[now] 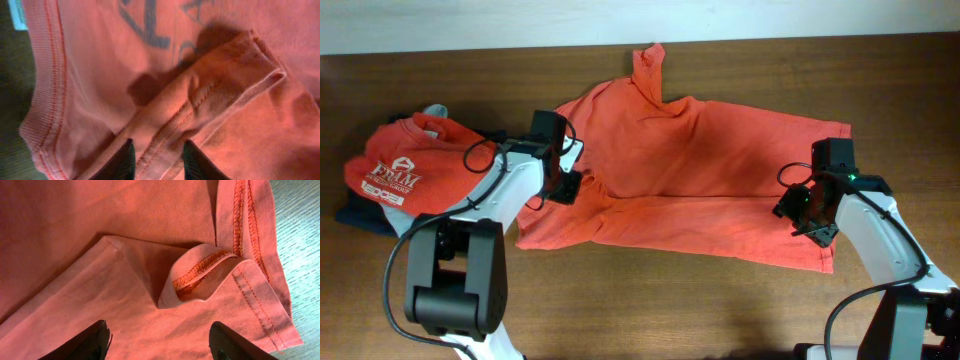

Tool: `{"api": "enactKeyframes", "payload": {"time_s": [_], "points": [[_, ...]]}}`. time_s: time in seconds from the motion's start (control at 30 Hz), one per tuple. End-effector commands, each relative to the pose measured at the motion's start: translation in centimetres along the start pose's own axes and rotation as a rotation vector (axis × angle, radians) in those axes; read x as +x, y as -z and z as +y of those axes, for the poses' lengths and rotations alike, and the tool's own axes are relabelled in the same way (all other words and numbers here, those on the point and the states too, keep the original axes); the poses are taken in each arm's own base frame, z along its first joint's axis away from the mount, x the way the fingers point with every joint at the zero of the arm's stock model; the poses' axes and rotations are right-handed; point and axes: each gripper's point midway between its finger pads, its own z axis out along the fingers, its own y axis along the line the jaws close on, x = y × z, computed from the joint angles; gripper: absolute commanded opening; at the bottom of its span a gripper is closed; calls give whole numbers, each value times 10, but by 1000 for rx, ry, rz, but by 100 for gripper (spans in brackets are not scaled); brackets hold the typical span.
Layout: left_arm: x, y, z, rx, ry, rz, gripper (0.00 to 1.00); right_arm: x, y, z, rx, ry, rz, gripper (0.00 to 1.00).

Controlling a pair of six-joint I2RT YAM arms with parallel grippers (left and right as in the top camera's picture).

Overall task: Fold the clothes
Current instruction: 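Release the folded hem with both grippers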

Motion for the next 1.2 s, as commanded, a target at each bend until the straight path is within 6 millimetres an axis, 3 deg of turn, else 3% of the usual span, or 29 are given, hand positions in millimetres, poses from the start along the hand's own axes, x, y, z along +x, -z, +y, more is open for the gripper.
{"api": "enactKeyframes", "payload": {"time_s": [0.0, 0.2, 0.37, 0.57, 1.03, 1.07, 1.17], "points": [[-11, 1, 7, -37, -23, -39, 16, -6, 6, 3, -14, -2, -20, 69], [-17, 2, 8, -41, -41, -61, 0, -6, 6, 3, -14, -1, -19, 69], [-31, 15, -2, -37, -69, -82, 0, -6, 6, 3, -14, -1, -20, 69], [-67, 47, -15, -63, -156, -148, 0, -7, 6, 3, -16, -1, -23, 69], [-92, 54, -19, -83, -185, -242, 2, -11, 6, 5, -22, -2, -37, 69], [-92, 54, -19, -83, -185, -244, 10, -11, 6, 5, -22, -2, -37, 69], [-91, 54, -15, -108, -180, -238, 65, -10, 6, 5, -20, -1, -35, 69]]}}
